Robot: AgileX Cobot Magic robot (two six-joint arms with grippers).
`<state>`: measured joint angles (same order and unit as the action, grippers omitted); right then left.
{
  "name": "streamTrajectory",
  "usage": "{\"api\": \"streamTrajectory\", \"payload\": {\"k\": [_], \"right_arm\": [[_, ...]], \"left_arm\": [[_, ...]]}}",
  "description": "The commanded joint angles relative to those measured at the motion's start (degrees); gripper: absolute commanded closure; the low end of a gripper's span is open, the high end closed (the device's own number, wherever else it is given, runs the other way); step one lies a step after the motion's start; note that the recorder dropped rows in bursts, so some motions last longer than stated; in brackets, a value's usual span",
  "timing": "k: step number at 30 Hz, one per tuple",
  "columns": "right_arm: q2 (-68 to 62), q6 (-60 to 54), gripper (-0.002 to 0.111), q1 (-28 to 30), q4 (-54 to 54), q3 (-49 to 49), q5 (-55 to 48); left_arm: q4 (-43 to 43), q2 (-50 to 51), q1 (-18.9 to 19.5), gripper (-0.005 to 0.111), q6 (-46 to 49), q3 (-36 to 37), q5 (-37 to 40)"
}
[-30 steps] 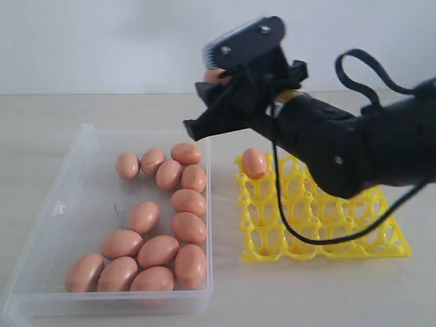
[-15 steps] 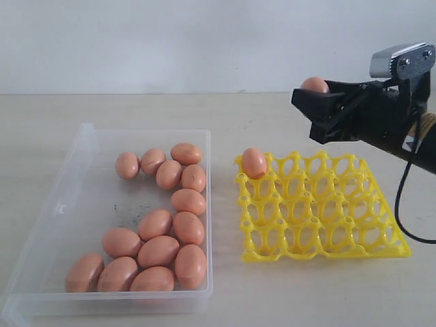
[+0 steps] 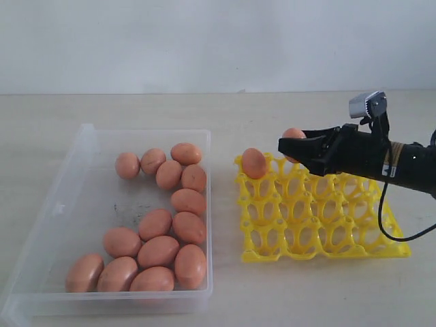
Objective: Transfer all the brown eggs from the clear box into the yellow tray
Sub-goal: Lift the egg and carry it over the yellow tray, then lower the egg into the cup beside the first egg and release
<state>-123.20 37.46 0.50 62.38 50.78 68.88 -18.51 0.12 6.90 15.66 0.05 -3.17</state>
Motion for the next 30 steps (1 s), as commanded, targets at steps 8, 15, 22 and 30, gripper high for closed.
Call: {"api": "streamTrajectory", "payload": {"k": [8,15,22,30], "right_arm": [[-3.24,-1.59,0.109,-3.44,-0.59,3.22,1.08],[-3.24,-3.58,0.109,-5.64,-2.52,3.22,-4.47],[-3.24,-3.58,0.109,-5.64,-6.25,3.22,-4.44],[-3.24,-2.92,0.080,-5.64,-4.24,3.22,-5.58]], "left_arm": [[0.23,-0.12,-0.08,0.103,0.31,-0.05,0.17],[0.23,-0.12,-0.08,0.103,0.31,-0.05,0.17],[0.23,-0.12,-0.08,0.103,0.31,-0.05,0.17],[0.23,-0.12,-0.08,0.103,0.31,-0.05,0.17]]}}
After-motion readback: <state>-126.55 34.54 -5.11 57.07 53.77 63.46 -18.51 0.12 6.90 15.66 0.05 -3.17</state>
